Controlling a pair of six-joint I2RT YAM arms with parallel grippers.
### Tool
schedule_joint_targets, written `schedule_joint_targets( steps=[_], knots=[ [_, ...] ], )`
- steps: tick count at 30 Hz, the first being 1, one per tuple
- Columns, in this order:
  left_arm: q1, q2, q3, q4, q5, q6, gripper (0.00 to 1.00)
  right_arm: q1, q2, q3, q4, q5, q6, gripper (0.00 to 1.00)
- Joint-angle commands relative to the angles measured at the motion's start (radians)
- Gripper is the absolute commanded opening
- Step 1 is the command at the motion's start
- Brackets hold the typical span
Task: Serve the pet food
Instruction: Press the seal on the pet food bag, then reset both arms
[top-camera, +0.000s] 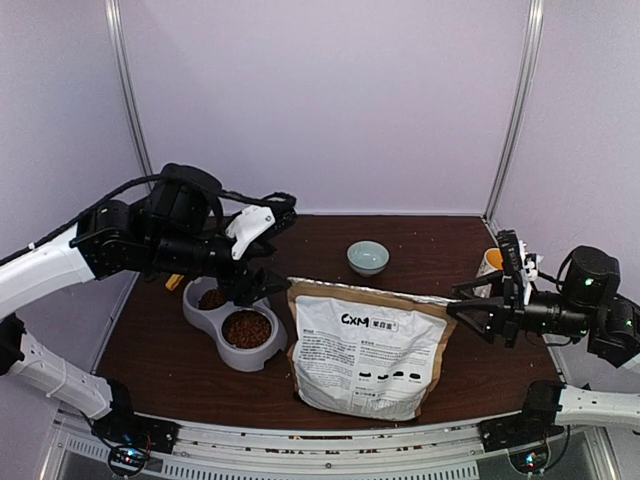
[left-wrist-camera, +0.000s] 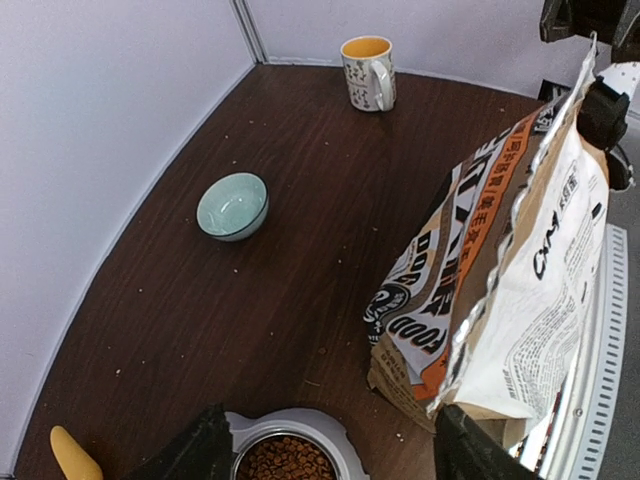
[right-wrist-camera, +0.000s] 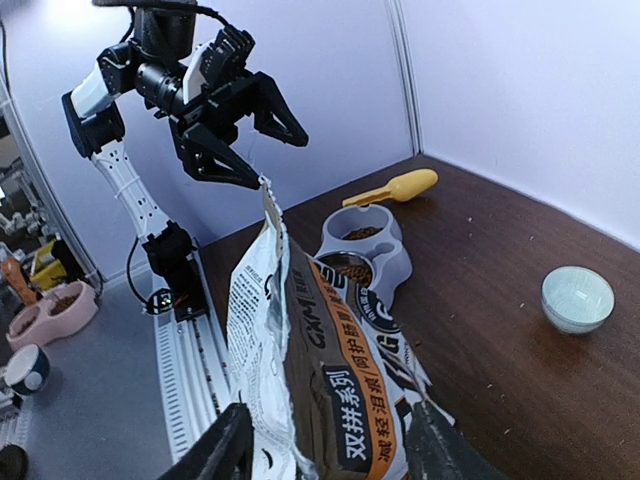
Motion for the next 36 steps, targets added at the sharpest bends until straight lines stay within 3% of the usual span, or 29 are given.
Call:
schedule_joint_targets(
  steps=[1, 3, 6, 10, 14, 20, 27, 36],
  knots=[
    [0.024, -0.091, -0.067, 0.165, 0.091, -0.066, 0.74, -0.001, -0.017, 0.031, 0.019, 0.009, 0.016, 0.59],
    [0.033, -0.112, -0.084, 0.190, 0.098, -0.087, 0.76, -0.001, -0.020, 0.036, 0.026, 0.012, 0.021, 0.65],
    [0.039, -0.126, -0.078, 0.192, 0.088, -0.116, 0.79, -0.001, -0.014, 0.069, 0.017, 0.028, 0.024, 0.84],
    [0.041, -0.124, -0.052, 0.199, 0.043, -0.168, 0.89, -0.001, 0.015, 0.140, -0.004, 0.080, 0.043, 0.93],
    [0.041, -0.073, 0.021, 0.166, -0.023, -0.203, 0.98, -0.001, 0.101, 0.241, -0.077, 0.201, 0.072, 1.00],
    [0.096, 0.023, 0.088, 0.165, -0.143, -0.283, 0.98, -0.022, 0.346, 0.405, -0.249, 0.477, 0.105, 1.00],
    [0.297, -0.032, -0.012, 0.251, -0.191, -0.383, 0.98, -0.232, 0.498, 0.397, -0.196, 0.366, 0.165, 1.00],
    [0.745, -0.145, -0.356, 0.380, -0.122, -0.445, 0.98, -0.609, 0.558, 0.289, -0.095, 0.288, 0.180, 0.98]
  ],
)
